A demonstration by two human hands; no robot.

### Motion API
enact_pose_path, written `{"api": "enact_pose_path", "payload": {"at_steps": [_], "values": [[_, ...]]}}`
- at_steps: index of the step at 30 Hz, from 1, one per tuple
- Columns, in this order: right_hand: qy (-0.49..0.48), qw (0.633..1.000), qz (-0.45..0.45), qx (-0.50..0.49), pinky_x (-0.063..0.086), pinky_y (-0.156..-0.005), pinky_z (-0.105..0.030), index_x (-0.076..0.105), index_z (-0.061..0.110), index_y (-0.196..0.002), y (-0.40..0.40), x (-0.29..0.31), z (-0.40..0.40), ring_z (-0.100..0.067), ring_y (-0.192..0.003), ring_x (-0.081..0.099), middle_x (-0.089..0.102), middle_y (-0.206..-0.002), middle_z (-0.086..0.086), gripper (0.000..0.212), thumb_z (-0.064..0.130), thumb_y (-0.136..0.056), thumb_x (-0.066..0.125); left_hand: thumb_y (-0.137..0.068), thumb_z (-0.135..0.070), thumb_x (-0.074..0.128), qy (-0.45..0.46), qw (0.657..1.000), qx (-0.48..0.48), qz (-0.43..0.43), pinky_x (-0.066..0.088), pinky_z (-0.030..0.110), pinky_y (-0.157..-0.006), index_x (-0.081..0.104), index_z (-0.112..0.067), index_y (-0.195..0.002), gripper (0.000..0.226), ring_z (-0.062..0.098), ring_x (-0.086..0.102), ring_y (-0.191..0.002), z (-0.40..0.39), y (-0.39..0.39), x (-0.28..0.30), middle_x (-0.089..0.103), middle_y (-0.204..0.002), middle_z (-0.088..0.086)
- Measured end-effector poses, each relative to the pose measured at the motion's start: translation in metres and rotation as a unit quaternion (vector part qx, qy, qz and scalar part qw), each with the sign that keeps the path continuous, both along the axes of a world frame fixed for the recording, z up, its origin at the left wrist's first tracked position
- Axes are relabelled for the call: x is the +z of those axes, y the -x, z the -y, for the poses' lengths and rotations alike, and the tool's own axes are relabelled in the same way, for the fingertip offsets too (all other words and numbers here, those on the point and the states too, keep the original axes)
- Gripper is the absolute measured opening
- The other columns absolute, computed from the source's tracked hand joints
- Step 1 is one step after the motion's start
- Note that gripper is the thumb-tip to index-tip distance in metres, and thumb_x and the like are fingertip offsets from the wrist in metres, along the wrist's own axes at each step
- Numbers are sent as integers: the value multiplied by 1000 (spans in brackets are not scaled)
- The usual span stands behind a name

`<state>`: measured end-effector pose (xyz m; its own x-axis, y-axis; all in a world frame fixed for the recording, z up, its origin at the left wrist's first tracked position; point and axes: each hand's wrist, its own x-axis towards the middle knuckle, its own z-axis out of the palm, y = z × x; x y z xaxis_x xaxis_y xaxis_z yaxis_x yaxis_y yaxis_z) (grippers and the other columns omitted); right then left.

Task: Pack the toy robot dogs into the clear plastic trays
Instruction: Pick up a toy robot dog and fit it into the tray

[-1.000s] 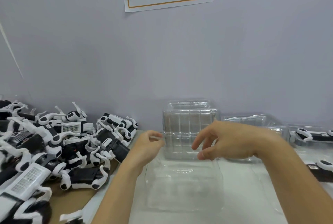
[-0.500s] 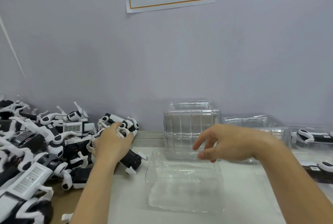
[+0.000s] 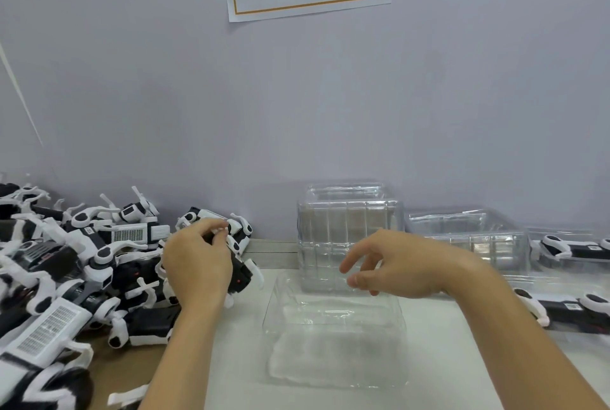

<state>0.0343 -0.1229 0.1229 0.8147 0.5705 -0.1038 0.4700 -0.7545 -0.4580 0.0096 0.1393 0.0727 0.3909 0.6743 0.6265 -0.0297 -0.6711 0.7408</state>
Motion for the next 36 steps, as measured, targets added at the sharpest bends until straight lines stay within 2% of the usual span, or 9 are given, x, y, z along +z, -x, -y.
{"api": "enact_pose_path", "payload": {"at_steps": [3, 6, 10, 15, 20, 25, 29, 32, 36], "values": [[-42, 999, 19, 0, 50, -84, -25, 63, 43, -120, 0, -4, -6, 1, -90, 63, 66, -99, 20, 27, 49, -93, 62, -85, -9, 75, -17, 998, -53, 21, 50, 34, -82, 78, -23, -80, 15, 19, 64, -83, 4, 0, 14, 70, -75, -8], [-97, 993, 67, 4, 49, -91, -26, 51, 40, -137, 0, -8, -15, -1, -103, 62, 62, -118, 19, 48, 56, -92, 59, -81, -8, 79, 3, 989, -138, 48, 47, 11, -76, 77, -26, -76, 18, -1, 65, -74, 21, 2, 28, 70, -74, -19], [-222, 973, 59, 12, 50, -88, -23, 27, 44, -150, 1, -14, -30, -4, -107, 63, 51, -128, 20, 73, 61, -88, 61, -79, -4, 80, -19, 957, -284, 57, 52, 16, -77, 80, -25, -77, 21, 0, 70, -79, 58, 6, 42, 75, -78, -17], [-321, 941, 101, 16, 51, -67, -16, 56, 43, -102, -4, -23, -33, 1, -81, 65, 67, -88, 19, 19, 31, -90, 63, -80, 2, 76, -57, 917, -391, 56, 49, 12, -83, 81, -24, -84, 27, -1, 68, -94, 103, 9, 43, 75, -88, -14], [-364, 925, 85, -62, 51, -52, -23, 58, 28, -99, -14, -25, -23, -11, -64, 68, 69, -90, 8, 23, 33, -85, 75, -91, -13, 71, -9, 889, -454, 62, 48, 12, -90, 75, -26, -115, 27, 2, 69, -102, 107, 13, 40, 77, -102, -8], [-302, 936, 125, -131, 57, -67, -39, 62, 24, -94, -30, -30, -6, -23, -71, 66, 68, -81, 1, 21, 29, -82, 79, -98, -18, 58, 86, 881, -456, 92, 56, 19, -80, 77, -12, -107, 21, 16, 75, -88, 86, 10, 38, 79, -89, 2], [-272, 943, 112, -153, 50, -52, -21, 64, 26, -92, -36, -32, 12, -18, -66, 67, 69, -82, 1, 17, 26, -81, 78, -96, 0, 54, 101, 926, -364, -29, 51, 15, -69, 77, -18, -92, 29, 18, 73, -81, 50, -5, 13, 77, -81, 0], [-244, 952, 104, -151, 44, -46, -15, 64, 28, -95, -38, -32, 17, -11, -60, 65, 68, -82, 4, 18, 24, -82, 77, -94, 4, 52, 109, 913, -360, -161, 45, 6, -66, 76, -17, -96, 32, 11, 69, -90, 33, -15, -20, 77, -93, -2], [-216, 963, 101, -126, 54, -68, -29, 63, 25, -100, -36, -30, 13, -13, -81, 64, 67, -93, 4, 19, 21, -85, 75, -93, 3, 52, 186, 876, -384, -224, 46, 13, -74, 74, -19, -105, 33, 7, 67, -101, 36, -22, -54, 76, -103, -5]]}}
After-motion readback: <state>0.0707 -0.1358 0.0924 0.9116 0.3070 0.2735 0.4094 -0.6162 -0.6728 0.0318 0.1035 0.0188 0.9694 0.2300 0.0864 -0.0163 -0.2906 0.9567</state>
